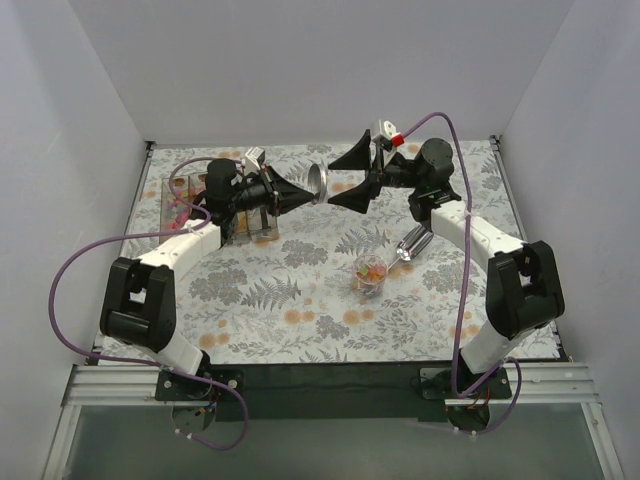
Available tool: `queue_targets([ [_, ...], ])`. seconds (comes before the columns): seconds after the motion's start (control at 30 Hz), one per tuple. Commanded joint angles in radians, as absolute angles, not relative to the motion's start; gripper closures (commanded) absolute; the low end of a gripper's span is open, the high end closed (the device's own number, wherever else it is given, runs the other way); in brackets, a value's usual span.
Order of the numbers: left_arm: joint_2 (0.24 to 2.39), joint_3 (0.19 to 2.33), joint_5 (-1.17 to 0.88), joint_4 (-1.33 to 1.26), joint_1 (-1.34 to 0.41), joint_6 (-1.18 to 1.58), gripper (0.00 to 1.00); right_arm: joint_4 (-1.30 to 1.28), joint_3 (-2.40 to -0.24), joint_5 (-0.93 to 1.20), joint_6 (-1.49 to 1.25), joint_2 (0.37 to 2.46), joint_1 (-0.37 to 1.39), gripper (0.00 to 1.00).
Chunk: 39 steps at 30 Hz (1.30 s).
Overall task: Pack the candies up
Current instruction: Pick up the bottle lid at the center of the board.
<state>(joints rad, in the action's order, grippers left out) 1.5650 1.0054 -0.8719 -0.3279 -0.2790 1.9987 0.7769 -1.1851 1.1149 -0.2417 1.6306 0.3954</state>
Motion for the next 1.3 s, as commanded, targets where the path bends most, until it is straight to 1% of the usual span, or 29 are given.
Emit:
queue_targets([
  [0.0, 1.516, 0.993, -0.913, -0.417, -0.290, 2.279, 1.00, 0.974, -1.203, 1.132, -0.354, 1.646, 0.403, 0.02],
  [0.1, 1.517, 0.986, -0.913, -0.442, -0.304, 2.296, 1.00, 1.132, -1.193, 1.132, -0.446, 1.672, 0.405, 0.02],
  [0.2, 1.516, 0.988, -0.914, -0.436, -0.310, 2.295, 1.00, 1.231, -1.190, 1.138, -0.524, 1.698, 0.410, 0.02],
  [0.3, 1.513, 0.988, -0.916, -0.433, -0.310, 2.296, 1.00, 1.273, -1.200, 1.155, -0.563, 1.716, 0.416, 0.02],
  [0.7, 1.508, 0.991, -0.936, -0.463, -0.322, 2.332, 1.00, 1.288, -1.218, 1.193, -0.571, 1.743, 0.426, 0.02],
  [0.9, 1.519, 0.996, -0.953, -0.462, -0.328, 2.329, 1.00, 1.359, -1.232, 1.223, -0.644, 1.766, 0.430, 0.02],
  [1.03, 1.519, 0.994, -0.960, -0.459, -0.328, 2.322, 1.00, 1.359, -1.227, 1.207, -0.653, 1.767, 0.430, 0.02],
  [1.17, 1.525, 0.988, -0.960, -0.471, -0.328, 2.298, 1.00, 1.348, -1.201, 1.190, -0.661, 1.737, 0.428, 0.02],
  [1.27, 1.543, 0.980, -0.953, -0.472, -0.328, 2.269, 1.00, 1.260, -1.145, 1.163, -0.621, 1.672, 0.425, 0.02],
])
